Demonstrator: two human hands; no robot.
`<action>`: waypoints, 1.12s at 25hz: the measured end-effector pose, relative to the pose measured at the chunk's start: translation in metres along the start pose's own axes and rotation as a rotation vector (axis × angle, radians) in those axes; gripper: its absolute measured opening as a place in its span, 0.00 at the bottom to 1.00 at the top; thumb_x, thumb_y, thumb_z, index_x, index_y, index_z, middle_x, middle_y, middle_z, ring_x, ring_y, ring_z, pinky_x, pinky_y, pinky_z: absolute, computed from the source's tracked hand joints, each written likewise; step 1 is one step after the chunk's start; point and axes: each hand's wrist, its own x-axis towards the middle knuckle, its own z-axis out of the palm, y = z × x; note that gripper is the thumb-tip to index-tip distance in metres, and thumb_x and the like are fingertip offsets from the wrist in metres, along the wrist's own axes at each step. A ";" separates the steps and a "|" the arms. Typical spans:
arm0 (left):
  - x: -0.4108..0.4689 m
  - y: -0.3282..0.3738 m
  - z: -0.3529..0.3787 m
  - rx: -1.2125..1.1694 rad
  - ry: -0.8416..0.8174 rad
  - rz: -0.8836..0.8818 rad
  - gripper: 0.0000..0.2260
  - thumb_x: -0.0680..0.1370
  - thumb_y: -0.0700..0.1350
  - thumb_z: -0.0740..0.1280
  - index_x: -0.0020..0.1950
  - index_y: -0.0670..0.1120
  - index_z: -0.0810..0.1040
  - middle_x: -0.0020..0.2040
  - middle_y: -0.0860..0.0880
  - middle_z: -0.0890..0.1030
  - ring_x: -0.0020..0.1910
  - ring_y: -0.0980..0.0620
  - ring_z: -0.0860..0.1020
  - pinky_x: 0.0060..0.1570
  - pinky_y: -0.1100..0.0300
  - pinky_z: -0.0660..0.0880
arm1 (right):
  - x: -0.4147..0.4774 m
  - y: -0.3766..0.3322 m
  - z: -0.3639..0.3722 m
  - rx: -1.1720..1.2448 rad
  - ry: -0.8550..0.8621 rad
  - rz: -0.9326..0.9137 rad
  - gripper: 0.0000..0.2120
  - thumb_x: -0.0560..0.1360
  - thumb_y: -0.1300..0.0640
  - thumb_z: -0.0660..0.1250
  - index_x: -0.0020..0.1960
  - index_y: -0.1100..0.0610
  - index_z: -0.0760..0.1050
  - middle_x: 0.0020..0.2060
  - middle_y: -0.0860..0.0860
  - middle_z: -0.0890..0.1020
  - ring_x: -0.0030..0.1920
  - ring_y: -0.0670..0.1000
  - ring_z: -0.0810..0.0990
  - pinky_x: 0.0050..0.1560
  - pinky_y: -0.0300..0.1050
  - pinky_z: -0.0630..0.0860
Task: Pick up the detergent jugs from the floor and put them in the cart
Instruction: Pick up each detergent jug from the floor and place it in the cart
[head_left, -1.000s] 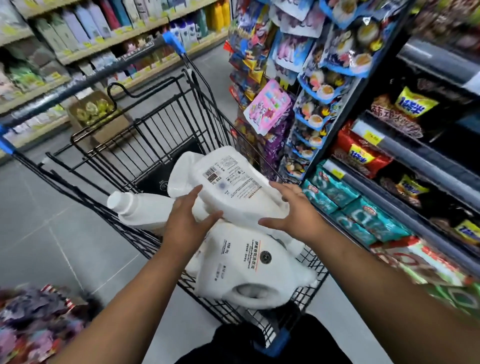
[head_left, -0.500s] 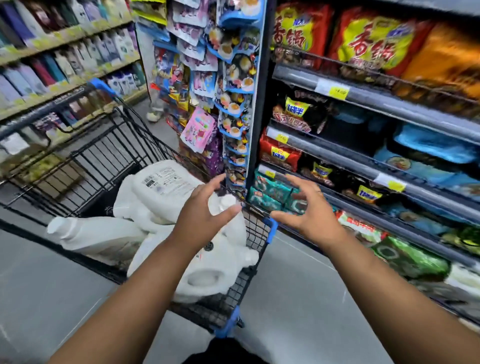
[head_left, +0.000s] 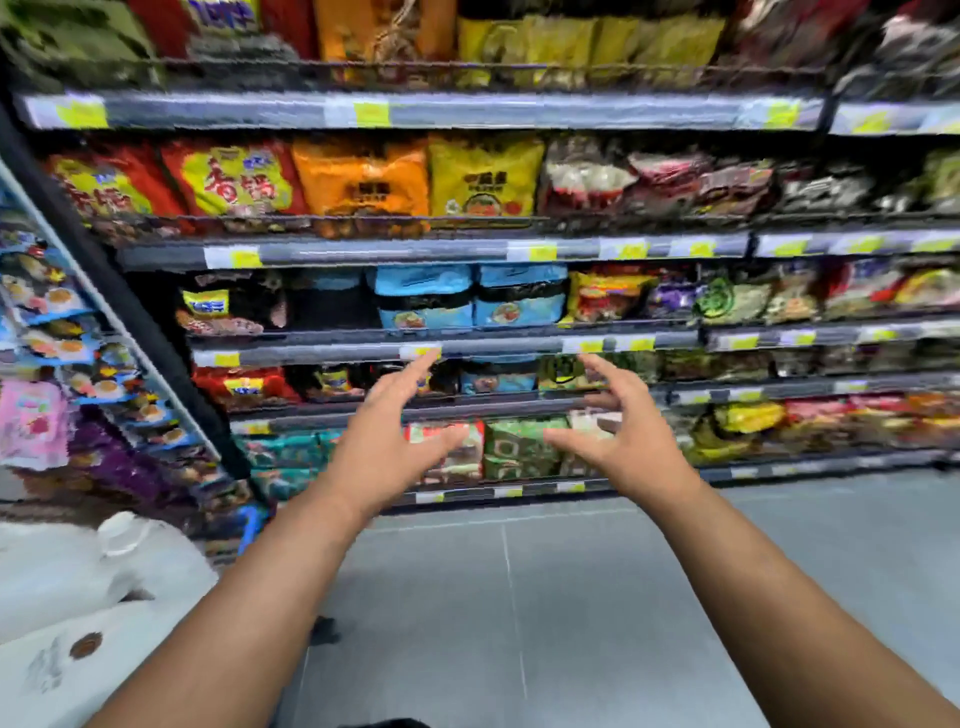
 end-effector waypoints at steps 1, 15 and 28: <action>0.015 0.017 0.021 -0.005 -0.044 0.036 0.36 0.70 0.59 0.75 0.66 0.80 0.56 0.71 0.52 0.70 0.70 0.58 0.68 0.69 0.64 0.66 | -0.009 0.009 -0.028 0.013 0.062 0.024 0.39 0.63 0.42 0.77 0.69 0.36 0.62 0.64 0.45 0.68 0.60 0.45 0.74 0.62 0.47 0.72; 0.191 0.237 0.402 -0.193 -0.746 0.500 0.37 0.70 0.57 0.75 0.69 0.74 0.56 0.72 0.54 0.69 0.69 0.58 0.70 0.72 0.52 0.66 | -0.118 0.141 -0.342 -0.110 0.926 0.380 0.34 0.67 0.51 0.78 0.59 0.26 0.62 0.62 0.43 0.71 0.60 0.46 0.76 0.58 0.49 0.76; 0.285 0.476 0.725 -0.278 -1.079 0.789 0.38 0.72 0.52 0.76 0.74 0.67 0.57 0.72 0.53 0.69 0.65 0.60 0.70 0.63 0.62 0.67 | -0.148 0.273 -0.611 -0.310 1.266 0.597 0.37 0.66 0.49 0.78 0.65 0.30 0.60 0.64 0.45 0.69 0.58 0.46 0.75 0.57 0.50 0.76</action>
